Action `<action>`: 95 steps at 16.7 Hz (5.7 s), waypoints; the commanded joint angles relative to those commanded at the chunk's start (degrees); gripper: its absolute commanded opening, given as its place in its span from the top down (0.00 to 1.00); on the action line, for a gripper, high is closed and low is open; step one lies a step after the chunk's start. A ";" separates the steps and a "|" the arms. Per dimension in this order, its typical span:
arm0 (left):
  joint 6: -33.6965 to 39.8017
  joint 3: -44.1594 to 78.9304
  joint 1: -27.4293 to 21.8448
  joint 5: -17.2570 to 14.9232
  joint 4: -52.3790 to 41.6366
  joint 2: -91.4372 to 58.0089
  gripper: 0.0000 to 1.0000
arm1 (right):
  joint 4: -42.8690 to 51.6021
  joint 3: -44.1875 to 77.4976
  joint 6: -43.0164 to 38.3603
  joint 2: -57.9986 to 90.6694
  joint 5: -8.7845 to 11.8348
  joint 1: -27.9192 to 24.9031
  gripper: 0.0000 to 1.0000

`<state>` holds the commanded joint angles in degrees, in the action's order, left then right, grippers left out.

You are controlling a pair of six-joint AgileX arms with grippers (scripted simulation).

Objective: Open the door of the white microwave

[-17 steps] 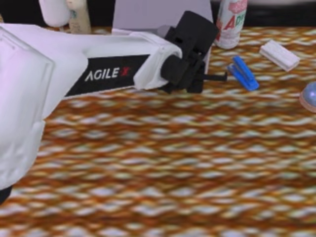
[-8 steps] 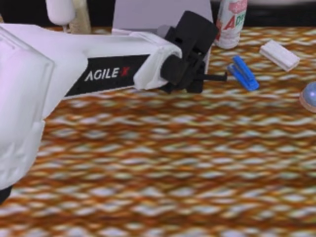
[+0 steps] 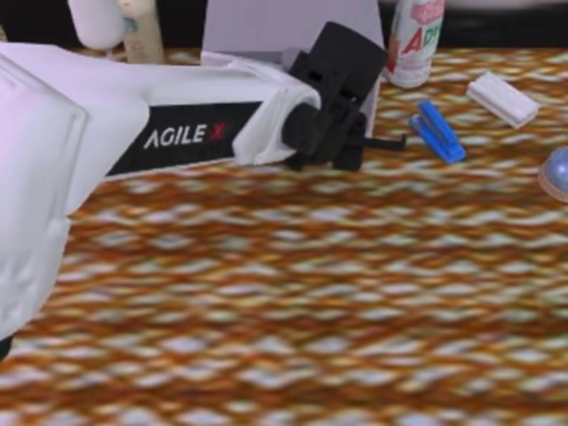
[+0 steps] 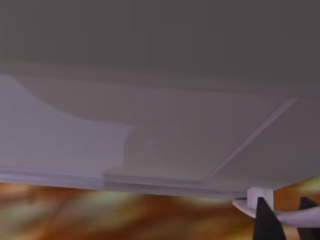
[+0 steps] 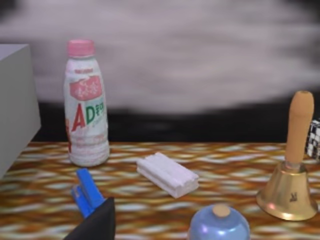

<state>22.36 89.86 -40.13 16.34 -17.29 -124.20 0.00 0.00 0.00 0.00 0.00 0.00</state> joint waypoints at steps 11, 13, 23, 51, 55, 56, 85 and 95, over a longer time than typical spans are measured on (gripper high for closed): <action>-0.28 -0.45 0.12 -0.14 0.10 0.08 1.00 | 0.00 0.00 0.00 0.00 0.00 0.00 0.00; -0.28 -0.45 0.12 -0.14 0.10 0.08 1.00 | 0.00 0.00 0.00 0.00 0.00 0.00 0.00; -0.28 -0.45 0.12 -0.14 0.10 0.08 1.00 | 0.00 0.00 0.00 0.00 0.00 0.00 0.00; -2.23 -2.94 0.45 -1.60 1.62 1.57 1.00 | 0.00 0.00 0.00 0.00 0.00 0.00 0.00; -2.23 -2.94 0.45 -1.60 1.62 1.57 1.00 | 0.00 0.00 0.00 0.00 0.00 0.00 0.00; -2.23 -2.94 0.45 -1.60 1.62 1.57 1.00 | 0.00 0.00 0.00 0.00 0.00 0.00 0.00; -4.27 -5.42 0.84 -3.17 3.10 3.06 1.00 | 0.00 0.00 0.00 0.00 0.00 0.00 0.00; -6.22 -7.66 1.26 -4.73 4.39 4.45 1.00 | 0.00 0.00 0.00 0.00 0.00 0.00 0.00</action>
<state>16.14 82.20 -38.87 11.60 -12.90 -119.74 0.00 0.00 0.00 0.00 0.00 0.00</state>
